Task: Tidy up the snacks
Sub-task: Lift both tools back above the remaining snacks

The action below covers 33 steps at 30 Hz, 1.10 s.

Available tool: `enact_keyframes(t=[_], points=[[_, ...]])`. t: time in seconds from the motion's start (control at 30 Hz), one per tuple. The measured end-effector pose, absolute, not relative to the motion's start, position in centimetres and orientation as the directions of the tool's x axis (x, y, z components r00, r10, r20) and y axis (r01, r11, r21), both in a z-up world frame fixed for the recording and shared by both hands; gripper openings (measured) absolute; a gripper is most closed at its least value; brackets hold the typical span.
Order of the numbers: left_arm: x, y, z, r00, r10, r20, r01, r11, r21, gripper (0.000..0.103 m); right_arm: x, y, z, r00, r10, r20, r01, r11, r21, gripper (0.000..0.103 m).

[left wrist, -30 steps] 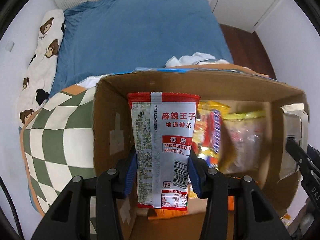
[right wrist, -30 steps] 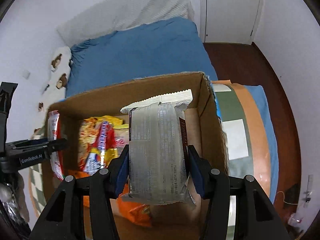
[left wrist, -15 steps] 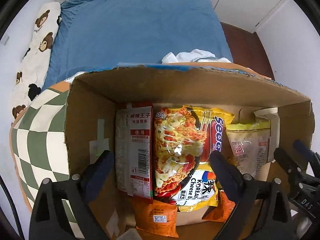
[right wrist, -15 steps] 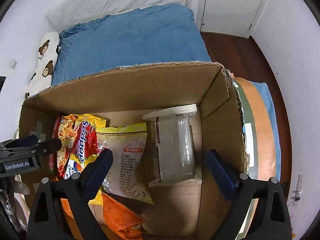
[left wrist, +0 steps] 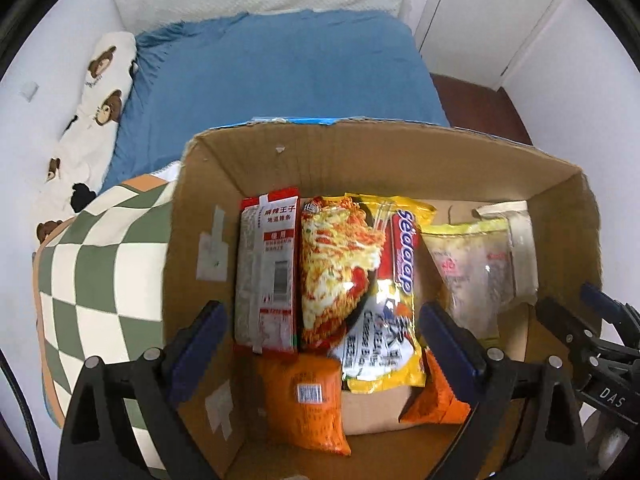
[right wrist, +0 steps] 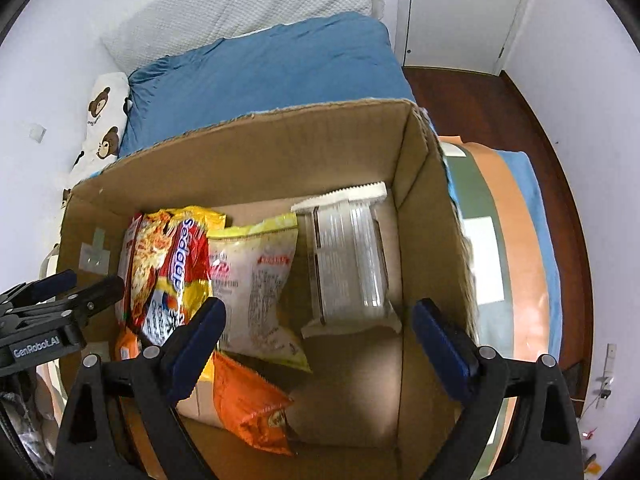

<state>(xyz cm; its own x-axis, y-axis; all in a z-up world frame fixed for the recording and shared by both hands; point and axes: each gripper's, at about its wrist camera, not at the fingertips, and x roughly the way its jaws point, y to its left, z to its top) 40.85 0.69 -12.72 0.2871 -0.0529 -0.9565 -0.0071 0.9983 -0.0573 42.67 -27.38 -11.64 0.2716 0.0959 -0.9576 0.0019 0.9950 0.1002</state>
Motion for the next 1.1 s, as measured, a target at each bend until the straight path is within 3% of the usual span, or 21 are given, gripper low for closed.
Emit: enact_keyframes(t=[0.6, 1.1], points=[[28.1, 0.3, -5.5, 0.544, -0.018, -0.839, 0.0, 1.0, -0.022, 0.098, 30.6, -26.5, -3.3, 0.48, 0.122, -0.869, -0.066, 0.993, 0.102, 0.096], [20.9, 0.3, -0.9, 0.635, -0.036, -0.772, 0.002, 0.999, -0.044, 0.098, 21.6, -26.5, 3.3, 0.605, 0.143, -0.783, -0.083, 0.99, 0.117, 0.096]])
